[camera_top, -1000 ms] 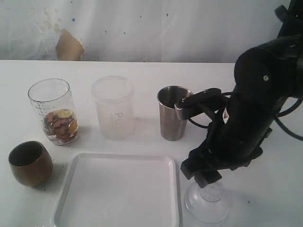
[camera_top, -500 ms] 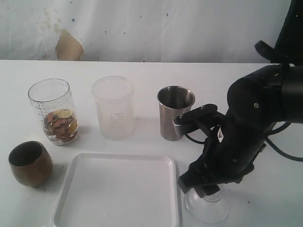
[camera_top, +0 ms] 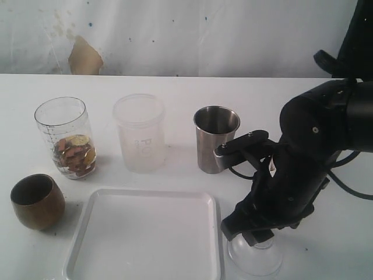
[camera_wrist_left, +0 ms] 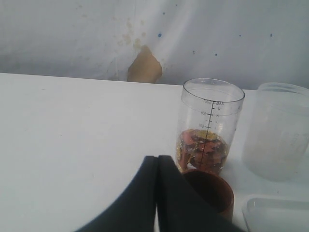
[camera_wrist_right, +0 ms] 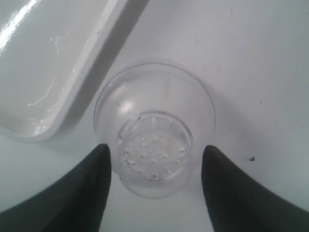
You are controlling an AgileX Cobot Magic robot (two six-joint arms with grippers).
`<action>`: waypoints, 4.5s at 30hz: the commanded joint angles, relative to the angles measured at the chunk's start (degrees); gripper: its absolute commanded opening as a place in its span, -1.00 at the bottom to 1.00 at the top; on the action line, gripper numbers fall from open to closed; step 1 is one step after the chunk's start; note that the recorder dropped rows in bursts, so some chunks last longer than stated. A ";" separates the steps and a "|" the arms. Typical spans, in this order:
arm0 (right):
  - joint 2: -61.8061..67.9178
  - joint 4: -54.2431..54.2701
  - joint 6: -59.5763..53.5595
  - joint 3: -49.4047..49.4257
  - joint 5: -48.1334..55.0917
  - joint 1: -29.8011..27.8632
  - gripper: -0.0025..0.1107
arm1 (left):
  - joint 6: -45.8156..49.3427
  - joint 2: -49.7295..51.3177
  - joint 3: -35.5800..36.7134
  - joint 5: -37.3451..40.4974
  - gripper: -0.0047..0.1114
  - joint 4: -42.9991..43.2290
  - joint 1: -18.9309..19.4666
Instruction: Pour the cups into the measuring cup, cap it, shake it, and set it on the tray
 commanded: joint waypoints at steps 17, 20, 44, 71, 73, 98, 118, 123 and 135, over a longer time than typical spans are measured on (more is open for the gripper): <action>2.18 -0.36 0.27 0.30 -1.78 0.26 -0.11 | 0.06 -0.24 0.26 0.09 -0.92 0.13 -0.35; 2.18 -0.36 0.27 0.19 -1.32 0.26 -0.37 | 0.06 -0.24 0.26 0.09 -0.92 0.13 -0.35; 3.29 5.97 -6.48 -30.70 18.58 1.67 -0.96 | 0.06 -0.24 0.26 0.09 -0.92 0.13 -0.35; 41.17 -2.32 -3.70 -91.99 18.58 14.73 -0.96 | 0.06 -0.24 0.26 0.09 -0.92 0.13 -0.35; 41.54 -2.87 -3.70 -91.99 18.58 14.73 -0.96 | 0.06 -0.24 0.26 0.09 -0.92 0.13 -0.35; 42.18 -2.76 -6.49 -91.76 13.44 15.89 -0.96 | 0.06 -0.24 0.26 0.09 -0.92 0.13 -0.35; 43.54 -2.91 -6.88 -92.51 11.54 15.89 -0.89 | 0.06 -0.24 0.26 0.09 -0.92 0.13 -0.35; 42.59 -3.98 -6.88 -94.60 16.60 15.89 -0.89 | 0.06 -0.24 0.26 0.09 -0.92 0.13 -0.35; 42.96 -5.13 -8.28 -95.92 18.58 15.89 -0.89 | 0.06 -0.24 0.26 0.09 -0.92 0.13 -0.35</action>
